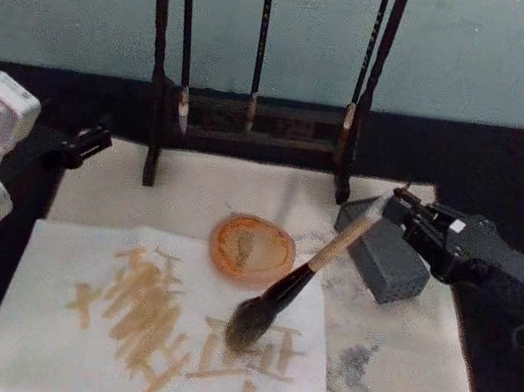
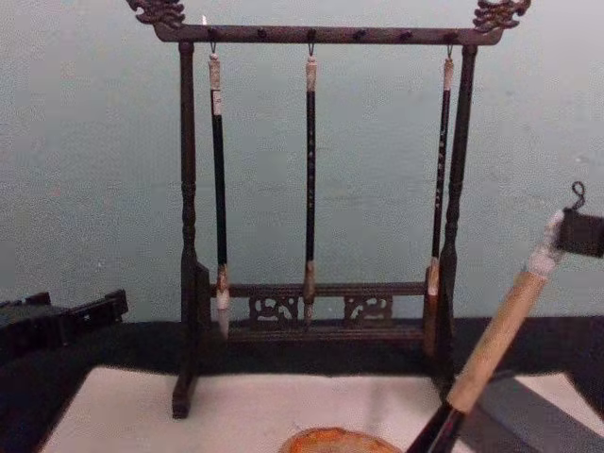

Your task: Pick up the brush from the inkstone, write on the paper, then place the brush back to its original position.

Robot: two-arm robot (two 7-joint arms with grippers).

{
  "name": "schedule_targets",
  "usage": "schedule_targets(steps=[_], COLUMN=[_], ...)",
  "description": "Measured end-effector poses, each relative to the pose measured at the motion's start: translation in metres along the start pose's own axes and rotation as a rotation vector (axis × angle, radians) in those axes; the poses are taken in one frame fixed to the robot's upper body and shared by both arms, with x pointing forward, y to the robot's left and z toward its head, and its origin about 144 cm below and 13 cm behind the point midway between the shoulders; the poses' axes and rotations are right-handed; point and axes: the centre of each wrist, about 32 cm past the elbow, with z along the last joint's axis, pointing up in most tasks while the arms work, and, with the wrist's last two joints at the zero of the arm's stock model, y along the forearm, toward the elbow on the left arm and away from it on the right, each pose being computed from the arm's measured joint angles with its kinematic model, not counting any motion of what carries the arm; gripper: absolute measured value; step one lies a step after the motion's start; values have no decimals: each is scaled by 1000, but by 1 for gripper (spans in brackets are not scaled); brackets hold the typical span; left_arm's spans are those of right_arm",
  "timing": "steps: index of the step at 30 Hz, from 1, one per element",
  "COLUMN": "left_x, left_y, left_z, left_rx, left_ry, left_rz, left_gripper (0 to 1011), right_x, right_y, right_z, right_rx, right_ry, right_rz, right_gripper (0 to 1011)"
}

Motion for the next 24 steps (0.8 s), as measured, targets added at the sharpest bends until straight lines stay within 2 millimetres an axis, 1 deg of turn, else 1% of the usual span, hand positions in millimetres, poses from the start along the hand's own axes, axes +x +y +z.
schedule_targets(steps=[5, 14, 20, 24], left_x=[0, 0, 0, 0], left_y=[0, 0, 0, 0], left_z=[0, 0, 0, 0], left_rx=[0, 0, 0, 0], left_ry=[0, 0, 0, 0], left_rz=[0, 0, 0, 0], left_gripper=[1002, 1002, 1002, 1002], right_x=[-4, -16, -21, -20], right_y=[2, 17, 27, 31], right_z=[3, 5, 2, -2], right_rx=[11, 18, 8, -2], right_ry=[-7, -20, -16, -5], right_rz=[18, 88, 118, 121], right_gripper=[158, 158, 158, 157])
